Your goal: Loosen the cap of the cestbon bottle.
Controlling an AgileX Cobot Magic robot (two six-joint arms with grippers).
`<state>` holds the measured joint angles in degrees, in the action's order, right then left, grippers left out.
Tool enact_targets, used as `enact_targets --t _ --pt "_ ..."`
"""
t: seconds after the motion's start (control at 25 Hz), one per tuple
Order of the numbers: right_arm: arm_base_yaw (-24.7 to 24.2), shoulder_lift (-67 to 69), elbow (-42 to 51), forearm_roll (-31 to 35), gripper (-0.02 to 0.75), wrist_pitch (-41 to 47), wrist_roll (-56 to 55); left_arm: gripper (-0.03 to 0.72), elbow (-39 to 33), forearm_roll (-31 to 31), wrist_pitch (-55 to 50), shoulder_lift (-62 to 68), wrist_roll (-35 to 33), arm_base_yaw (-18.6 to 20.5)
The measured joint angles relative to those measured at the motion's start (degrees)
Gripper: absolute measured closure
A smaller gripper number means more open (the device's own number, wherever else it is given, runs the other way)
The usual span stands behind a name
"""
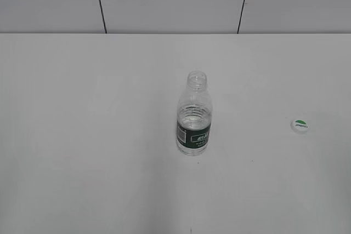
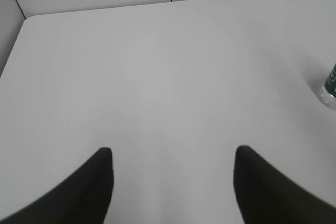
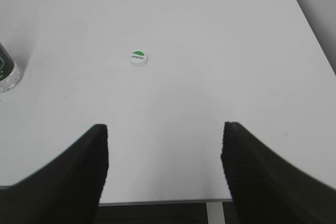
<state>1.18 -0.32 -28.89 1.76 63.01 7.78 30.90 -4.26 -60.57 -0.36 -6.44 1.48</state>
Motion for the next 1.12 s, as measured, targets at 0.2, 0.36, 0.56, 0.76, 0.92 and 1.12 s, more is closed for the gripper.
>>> enact_targets --t 0.2,0.36,0.56,0.76,0.92,1.12 --pt "-0.15 0.0 0.0 0.0 0.217 -0.1 0.0 0.252 0.0 -0.5 0.05 0.0 0.05 0.53" --pt "-0.15 0.0 0.0 0.0 0.217 -0.1 0.0 0.252 0.0 -0.68 0.06 0.0 0.05 0.53" --pt "-0.15 0.0 0.0 0.0 0.217 -0.1 0.0 0.252 0.0 -0.68 0.06 0.0 0.05 0.53" --pt "-0.15 0.0 0.0 -0.05 0.217 -0.1 0.0 0.252 0.0 -0.68 0.11 0.0 0.05 -0.48" --pt "-0.15 0.0 0.0 -0.05 0.217 -0.1 0.0 0.252 0.0 -0.68 0.11 0.0 0.05 -1.14" --pt "-0.15 0.0 0.0 -0.05 0.217 -0.1 0.0 0.252 0.0 -0.68 0.11 0.0 0.05 -1.19"
